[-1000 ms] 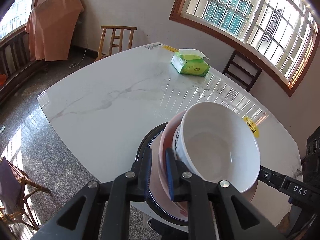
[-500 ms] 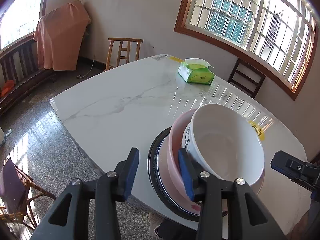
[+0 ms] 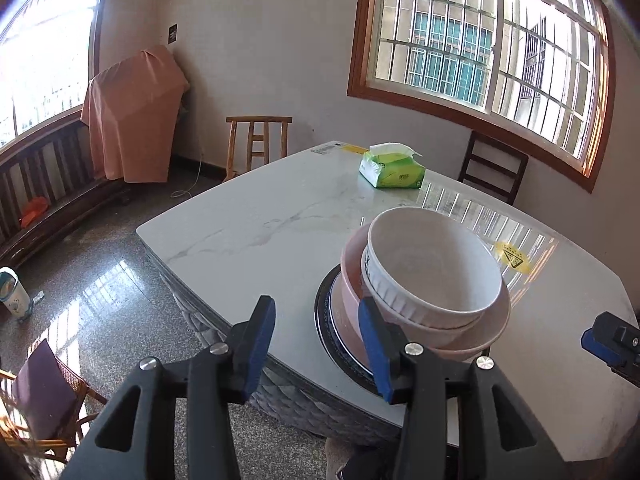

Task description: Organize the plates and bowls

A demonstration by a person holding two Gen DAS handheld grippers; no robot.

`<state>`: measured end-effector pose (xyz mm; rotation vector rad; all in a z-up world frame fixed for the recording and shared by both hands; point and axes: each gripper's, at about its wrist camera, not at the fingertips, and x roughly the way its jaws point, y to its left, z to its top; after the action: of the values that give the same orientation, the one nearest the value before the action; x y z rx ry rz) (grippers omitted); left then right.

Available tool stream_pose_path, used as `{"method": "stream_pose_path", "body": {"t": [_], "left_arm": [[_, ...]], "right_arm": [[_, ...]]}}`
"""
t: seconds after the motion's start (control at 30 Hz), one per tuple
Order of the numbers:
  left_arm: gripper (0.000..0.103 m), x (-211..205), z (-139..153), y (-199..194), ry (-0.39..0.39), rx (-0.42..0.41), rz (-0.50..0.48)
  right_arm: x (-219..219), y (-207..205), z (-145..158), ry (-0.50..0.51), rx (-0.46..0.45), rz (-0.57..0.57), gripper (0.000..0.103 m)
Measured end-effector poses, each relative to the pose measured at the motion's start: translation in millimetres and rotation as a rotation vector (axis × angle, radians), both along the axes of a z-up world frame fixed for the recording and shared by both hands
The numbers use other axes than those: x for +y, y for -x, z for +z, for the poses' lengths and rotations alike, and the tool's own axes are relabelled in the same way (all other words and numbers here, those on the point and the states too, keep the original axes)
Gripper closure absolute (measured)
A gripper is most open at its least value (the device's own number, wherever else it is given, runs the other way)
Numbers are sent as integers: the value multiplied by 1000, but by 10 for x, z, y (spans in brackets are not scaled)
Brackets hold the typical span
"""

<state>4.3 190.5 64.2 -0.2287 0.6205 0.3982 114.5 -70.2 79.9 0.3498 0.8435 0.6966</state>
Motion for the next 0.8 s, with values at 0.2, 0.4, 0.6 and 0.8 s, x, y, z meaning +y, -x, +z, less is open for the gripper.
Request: {"method": "stream_pose_path", "body": {"t": [0.2, 0.4, 0.6, 0.8], "left_arm": [[59, -215, -25, 151, -25, -9, -20], [59, -516, -116, 167, -51, 7, -64], [59, -792, -244, 200, -66, -38, -113], [59, -897, -354, 389, -98, -160, -63]], "right_arm": [[-478, 111, -83, 56, -36, -133, 33], [-902, 177, -185, 52, -30, -237, 33], [-796, 484, -84, 100, -205, -287, 31], [-418, 900, -65, 155, -439, -336, 4]]}}
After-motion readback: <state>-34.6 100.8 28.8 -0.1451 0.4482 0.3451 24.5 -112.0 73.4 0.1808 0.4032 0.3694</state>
